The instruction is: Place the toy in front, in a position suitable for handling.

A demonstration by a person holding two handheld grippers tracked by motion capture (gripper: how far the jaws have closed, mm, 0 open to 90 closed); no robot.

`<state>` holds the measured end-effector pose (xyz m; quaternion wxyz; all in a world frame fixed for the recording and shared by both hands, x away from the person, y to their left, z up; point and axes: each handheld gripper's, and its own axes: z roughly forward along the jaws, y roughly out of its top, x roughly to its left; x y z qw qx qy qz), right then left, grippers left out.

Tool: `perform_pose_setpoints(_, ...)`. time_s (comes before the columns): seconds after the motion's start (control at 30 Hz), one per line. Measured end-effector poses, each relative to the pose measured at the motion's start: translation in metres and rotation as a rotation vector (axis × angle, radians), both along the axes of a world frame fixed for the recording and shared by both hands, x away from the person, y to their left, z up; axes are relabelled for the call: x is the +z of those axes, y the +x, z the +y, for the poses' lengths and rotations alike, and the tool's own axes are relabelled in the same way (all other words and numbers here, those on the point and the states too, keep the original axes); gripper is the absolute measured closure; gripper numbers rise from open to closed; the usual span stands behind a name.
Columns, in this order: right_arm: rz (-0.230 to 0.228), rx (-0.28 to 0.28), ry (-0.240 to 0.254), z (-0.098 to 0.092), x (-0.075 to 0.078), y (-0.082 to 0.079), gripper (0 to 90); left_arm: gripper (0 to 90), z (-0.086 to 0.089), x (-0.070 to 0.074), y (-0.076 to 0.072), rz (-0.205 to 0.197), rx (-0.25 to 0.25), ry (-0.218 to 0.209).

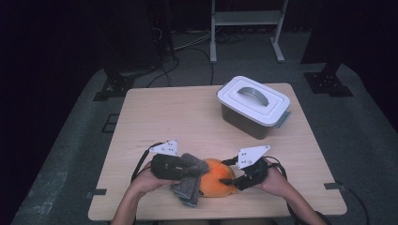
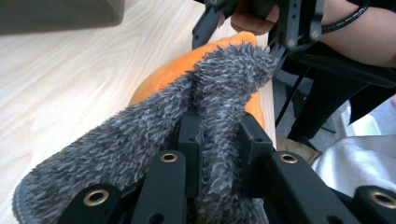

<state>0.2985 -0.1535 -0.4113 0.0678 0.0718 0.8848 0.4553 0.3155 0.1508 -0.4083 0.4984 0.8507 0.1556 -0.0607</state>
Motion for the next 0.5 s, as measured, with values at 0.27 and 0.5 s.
perform_pose_setpoints(0.27,0.120,-0.022,0.033,-0.005,-0.006,0.008,34.3,74.4,0.007,-0.004,0.002,0.023,0.006,-0.001)
perform_pose_setpoints(0.5,0.069,-0.047,0.012,0.001,-0.002,0.005,60.6,74.4,0.004,0.010,-0.002,-0.023,0.020,0.006)
